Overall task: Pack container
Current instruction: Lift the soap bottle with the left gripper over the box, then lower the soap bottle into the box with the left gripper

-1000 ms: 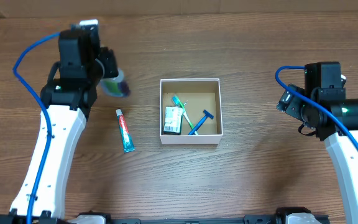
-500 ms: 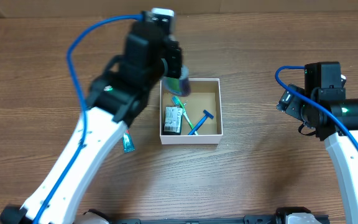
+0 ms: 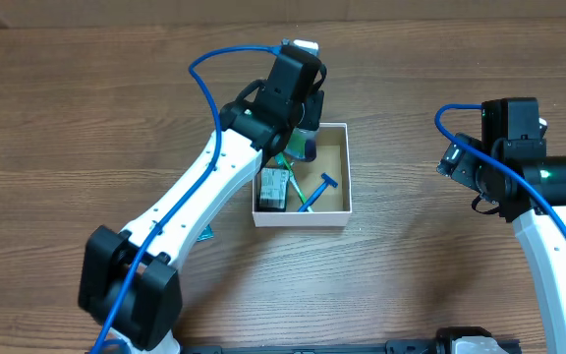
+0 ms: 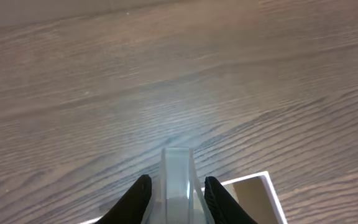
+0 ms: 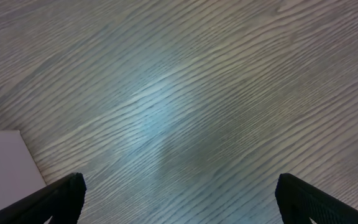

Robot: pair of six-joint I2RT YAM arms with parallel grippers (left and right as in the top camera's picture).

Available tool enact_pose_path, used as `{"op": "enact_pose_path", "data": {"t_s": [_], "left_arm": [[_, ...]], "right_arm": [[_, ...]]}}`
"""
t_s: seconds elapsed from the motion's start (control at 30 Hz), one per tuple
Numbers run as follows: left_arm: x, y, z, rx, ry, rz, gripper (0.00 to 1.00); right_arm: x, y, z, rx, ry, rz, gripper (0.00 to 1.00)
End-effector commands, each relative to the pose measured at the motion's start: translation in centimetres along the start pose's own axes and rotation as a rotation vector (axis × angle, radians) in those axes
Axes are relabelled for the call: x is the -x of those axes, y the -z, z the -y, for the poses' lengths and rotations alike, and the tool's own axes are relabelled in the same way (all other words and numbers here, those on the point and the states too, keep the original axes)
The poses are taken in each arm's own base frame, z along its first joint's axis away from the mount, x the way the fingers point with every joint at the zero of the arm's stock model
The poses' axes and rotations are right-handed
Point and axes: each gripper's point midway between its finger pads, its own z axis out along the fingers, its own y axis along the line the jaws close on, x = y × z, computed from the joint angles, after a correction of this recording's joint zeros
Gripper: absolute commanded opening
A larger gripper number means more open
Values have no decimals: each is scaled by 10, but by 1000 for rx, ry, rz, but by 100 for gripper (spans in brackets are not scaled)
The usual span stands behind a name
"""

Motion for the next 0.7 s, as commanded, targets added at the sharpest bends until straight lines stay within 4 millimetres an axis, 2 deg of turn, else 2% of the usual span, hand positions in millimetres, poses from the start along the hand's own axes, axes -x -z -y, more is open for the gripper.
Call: {"op": "enact_pose_path", "data": {"t_s": [0.0,0.13,0.37,0.5,0.67], "left_arm": [[5,-11,0,19,6,10,28],[-5,-22,-2,28,2,-19,28],[-19,-22,-6,44,-7,-73,29],[-30,-21,-9,56,-15,-117,45],[-37,-20,-11,64,-20,-146,49]], "right_arm": [[5,3,2,-5,-9,22,100],[4,3,2,-5,-9,21,100],[5,3,2,-5,-9,22,100],[5,3,2,-5,-9,22,100],[5,3,2,-5,-9,22,100]]}}
